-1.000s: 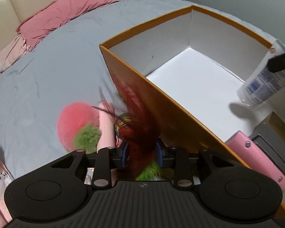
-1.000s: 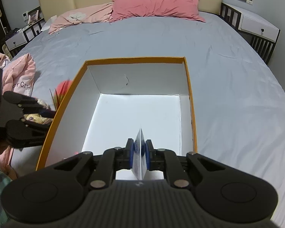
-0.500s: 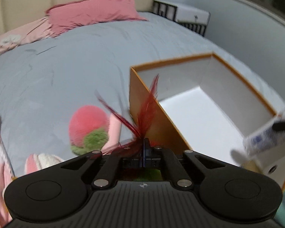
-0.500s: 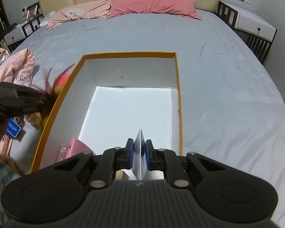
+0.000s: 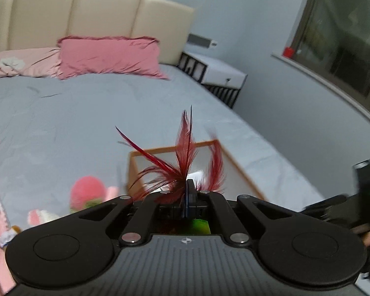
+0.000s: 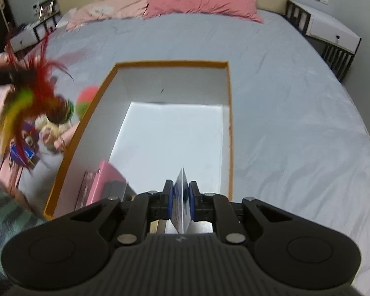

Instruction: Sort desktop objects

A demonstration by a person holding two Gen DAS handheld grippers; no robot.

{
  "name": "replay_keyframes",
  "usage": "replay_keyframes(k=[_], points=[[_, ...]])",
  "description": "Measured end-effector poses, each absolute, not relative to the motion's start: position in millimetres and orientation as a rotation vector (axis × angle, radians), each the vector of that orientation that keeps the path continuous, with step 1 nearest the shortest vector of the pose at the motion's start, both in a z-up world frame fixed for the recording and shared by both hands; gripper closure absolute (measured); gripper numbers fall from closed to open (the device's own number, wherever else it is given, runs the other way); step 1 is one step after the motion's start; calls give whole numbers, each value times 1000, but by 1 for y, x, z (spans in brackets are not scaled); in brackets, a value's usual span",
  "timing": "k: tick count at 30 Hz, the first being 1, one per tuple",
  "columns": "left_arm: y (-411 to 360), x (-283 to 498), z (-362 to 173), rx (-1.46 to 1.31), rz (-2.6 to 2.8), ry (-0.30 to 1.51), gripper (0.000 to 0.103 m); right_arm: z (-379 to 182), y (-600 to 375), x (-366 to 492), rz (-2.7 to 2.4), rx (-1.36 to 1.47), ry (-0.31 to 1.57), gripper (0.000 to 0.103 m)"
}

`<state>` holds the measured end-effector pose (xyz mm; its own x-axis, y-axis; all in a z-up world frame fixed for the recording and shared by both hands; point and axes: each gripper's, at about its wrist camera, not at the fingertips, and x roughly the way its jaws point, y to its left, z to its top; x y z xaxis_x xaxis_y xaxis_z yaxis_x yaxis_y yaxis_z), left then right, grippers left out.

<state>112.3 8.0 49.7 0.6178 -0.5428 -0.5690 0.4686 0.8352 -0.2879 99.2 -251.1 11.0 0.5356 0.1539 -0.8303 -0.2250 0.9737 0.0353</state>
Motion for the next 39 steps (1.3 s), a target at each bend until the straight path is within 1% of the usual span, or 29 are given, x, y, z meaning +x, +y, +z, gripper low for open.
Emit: replay_keyframes(k=[5, 12, 15, 16, 19, 22, 27, 29, 30, 35, 39], points=[[-13, 106, 57, -139, -641, 673, 103, -3, -245, 104, 260, -107, 1080, 90], [-40, 109, 49, -173, -693, 698, 103, -19, -246, 120, 297, -77, 1188, 89], [-48, 114, 42, -188, -707, 719, 103, -23, -246, 120, 318, -61, 1220, 88], [-52, 115, 39, -190, -712, 727, 103, -22, -246, 119, 335, -49, 1224, 86], [-61, 120, 33, -192, -726, 749, 103, -15, -248, 113, 330, -80, 1186, 76], [-70, 126, 28, -206, -743, 769, 103, 0, -256, 104, 323, -79, 1124, 69], [-96, 138, 20, -224, -778, 794, 103, 36, -290, 83, 215, -18, 943, 67], [-108, 140, 14, -233, -801, 813, 103, 44, -303, 76, 121, -15, 875, 63], [-114, 142, 11, -234, -813, 824, 103, 44, -309, 74, 84, -10, 859, 63], [-144, 146, -15, -219, -849, 906, 103, 25, -326, 65, 54, 110, 865, 63], [-159, 147, -38, -214, -854, 985, 103, 13, -336, 62, 6, 146, 876, 63]])
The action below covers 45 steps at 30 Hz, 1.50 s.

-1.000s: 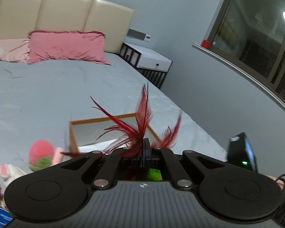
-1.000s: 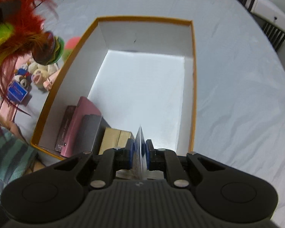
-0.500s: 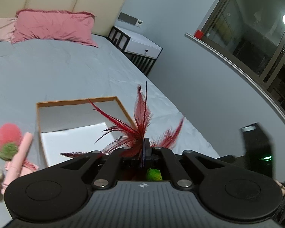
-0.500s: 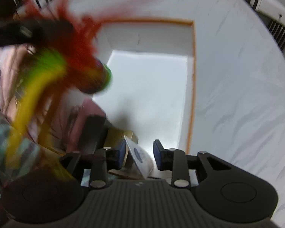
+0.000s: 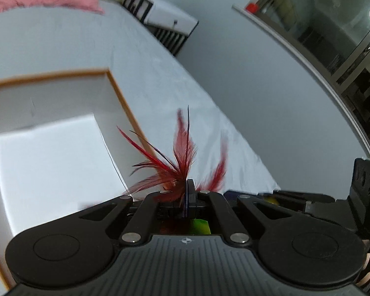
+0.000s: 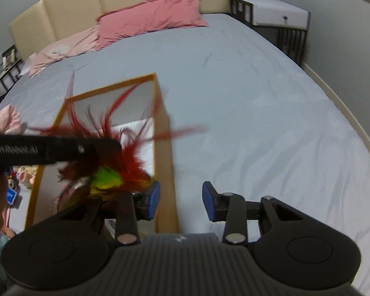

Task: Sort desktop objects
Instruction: 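Carry the feather toy into the orange-rimmed box and open the left gripper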

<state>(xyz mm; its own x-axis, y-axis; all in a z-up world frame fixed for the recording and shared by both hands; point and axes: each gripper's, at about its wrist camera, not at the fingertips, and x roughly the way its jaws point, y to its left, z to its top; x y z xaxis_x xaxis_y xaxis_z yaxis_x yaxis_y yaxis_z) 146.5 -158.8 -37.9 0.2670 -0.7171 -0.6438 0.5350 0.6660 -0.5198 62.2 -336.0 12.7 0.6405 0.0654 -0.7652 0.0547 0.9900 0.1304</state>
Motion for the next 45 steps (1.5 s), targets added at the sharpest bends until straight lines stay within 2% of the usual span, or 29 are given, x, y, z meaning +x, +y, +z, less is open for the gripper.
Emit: replay_keyframes(k=[13, 16, 25, 30, 32, 34, 35, 45], points=[[-169, 138, -60, -169, -832, 1122, 101, 4, -341, 53, -23, 153, 869, 63], [-159, 131, -53, -173, -807, 1099, 97, 4, -339, 52, -13, 153, 866, 63], [-131, 95, -19, -62, -673, 941, 97, 12, -306, 43, 76, 117, 768, 63], [-110, 79, -4, -34, -604, 855, 97, 16, -279, 37, 151, 54, 683, 57], [-101, 75, 1, -20, -569, 821, 95, 19, -268, 33, 180, 25, 638, 53], [-87, 69, 5, -17, -534, 793, 87, 21, -257, 30, 207, 7, 608, 51], [-81, 66, 7, -20, -523, 781, 86, 22, -251, 30, 220, 0, 610, 51], [-13, 66, 4, -44, -408, 812, 86, 28, -174, 38, 391, -144, 648, 51]])
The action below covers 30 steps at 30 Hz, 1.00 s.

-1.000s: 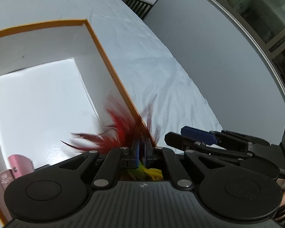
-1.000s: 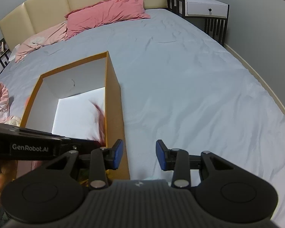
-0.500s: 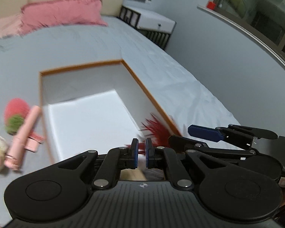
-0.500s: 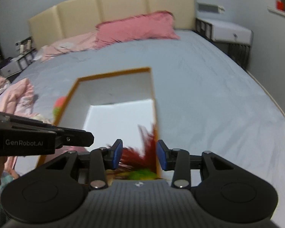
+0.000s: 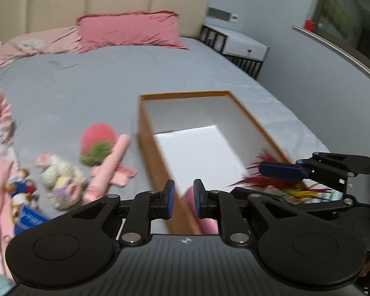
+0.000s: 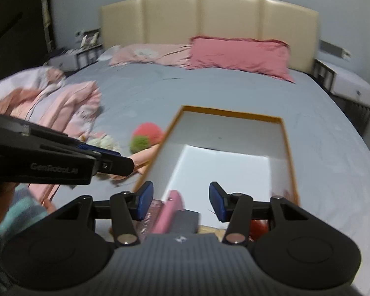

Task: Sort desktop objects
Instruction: 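Carry the feather toy into the orange-rimmed box and open the left gripper, then grasp the chef-hat bear plush with the left gripper while the right grasps the crocheted bunny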

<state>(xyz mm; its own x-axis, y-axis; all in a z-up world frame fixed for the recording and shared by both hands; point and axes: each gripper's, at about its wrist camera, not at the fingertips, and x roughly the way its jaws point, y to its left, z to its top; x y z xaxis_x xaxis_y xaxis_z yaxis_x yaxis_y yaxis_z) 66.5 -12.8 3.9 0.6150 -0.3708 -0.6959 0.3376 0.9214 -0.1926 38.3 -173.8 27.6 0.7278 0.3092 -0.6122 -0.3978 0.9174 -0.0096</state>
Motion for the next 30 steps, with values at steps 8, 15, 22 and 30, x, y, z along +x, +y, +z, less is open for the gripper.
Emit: replay_keyframes(k=[8, 15, 22, 30], points=[[52, 77, 0, -76, -308, 836, 86, 22, -122, 64, 478, -188, 730, 59], [111, 99, -13, -150, -183, 870, 86, 14, -84, 97, 525, -181, 808, 63], [135, 132, -36, -224, -141, 954, 82, 5, -49, 130, 578, -236, 842, 64], [161, 158, -46, -248, 63, 984, 76, -7, -16, 171, 613, -286, 883, 66]])
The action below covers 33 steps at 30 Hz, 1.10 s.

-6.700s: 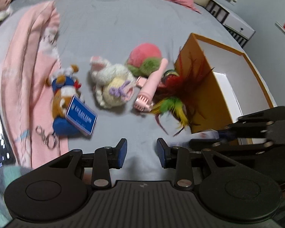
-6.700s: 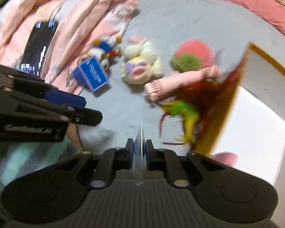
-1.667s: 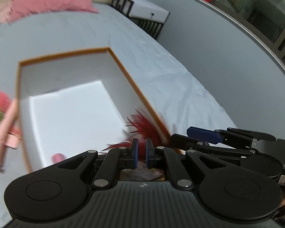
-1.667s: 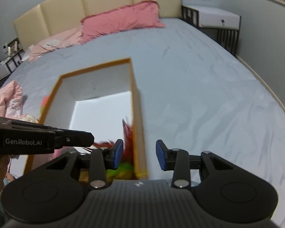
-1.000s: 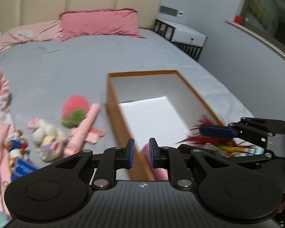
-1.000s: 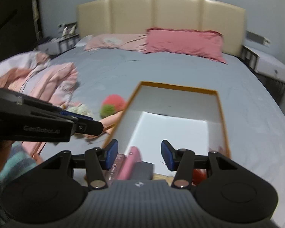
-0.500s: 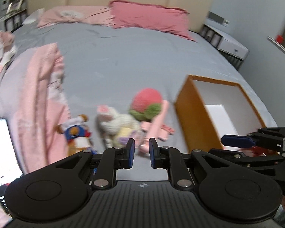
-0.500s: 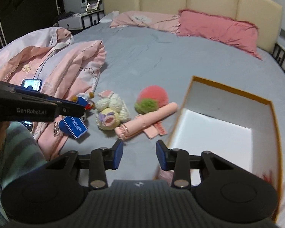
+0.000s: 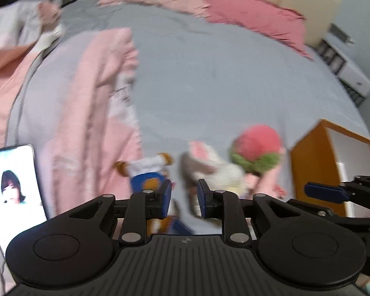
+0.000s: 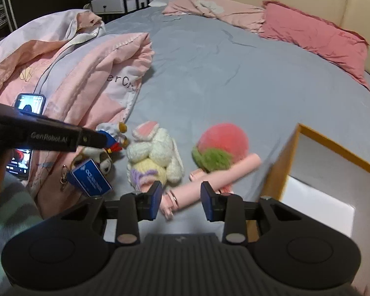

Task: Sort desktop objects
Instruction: 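Grasp the chef-hat bear plush with the left gripper while the right grasps the crocheted bunny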

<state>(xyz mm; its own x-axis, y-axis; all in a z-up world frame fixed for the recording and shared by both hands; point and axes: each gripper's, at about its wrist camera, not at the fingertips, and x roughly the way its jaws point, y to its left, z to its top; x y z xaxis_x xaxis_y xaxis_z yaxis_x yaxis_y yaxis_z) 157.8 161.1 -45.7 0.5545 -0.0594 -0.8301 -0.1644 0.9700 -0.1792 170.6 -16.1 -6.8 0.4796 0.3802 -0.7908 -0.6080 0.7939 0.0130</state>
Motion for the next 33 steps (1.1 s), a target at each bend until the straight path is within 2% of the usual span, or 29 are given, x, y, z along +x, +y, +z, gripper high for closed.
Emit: replay_keyframes(k=[6, 11, 15, 19, 21, 27, 30, 32, 33], points=[[183, 160, -66, -295, 139, 1059, 72, -24, 22, 183, 721, -303, 894, 57], [192, 161, -77, -365, 105, 1096, 54, -47, 53, 189, 740, -447, 886, 50], [195, 168, -85, -390, 117, 1129, 53, -65, 62, 198, 723, -493, 906, 49], [198, 174, -96, -433, 111, 1167, 45, -78, 68, 209, 690, -494, 916, 36], [197, 175, -100, -439, 101, 1180, 45, -81, 68, 213, 687, -476, 917, 35], [202, 172, -106, -467, 95, 1188, 45, -90, 76, 217, 690, -490, 902, 39], [198, 176, -105, -461, 94, 1183, 47, -92, 76, 215, 688, -492, 905, 47], [199, 175, -104, -463, 91, 1179, 48, -89, 72, 214, 689, -450, 925, 58], [200, 173, -104, -466, 91, 1176, 48, -87, 70, 214, 690, -428, 929, 59]])
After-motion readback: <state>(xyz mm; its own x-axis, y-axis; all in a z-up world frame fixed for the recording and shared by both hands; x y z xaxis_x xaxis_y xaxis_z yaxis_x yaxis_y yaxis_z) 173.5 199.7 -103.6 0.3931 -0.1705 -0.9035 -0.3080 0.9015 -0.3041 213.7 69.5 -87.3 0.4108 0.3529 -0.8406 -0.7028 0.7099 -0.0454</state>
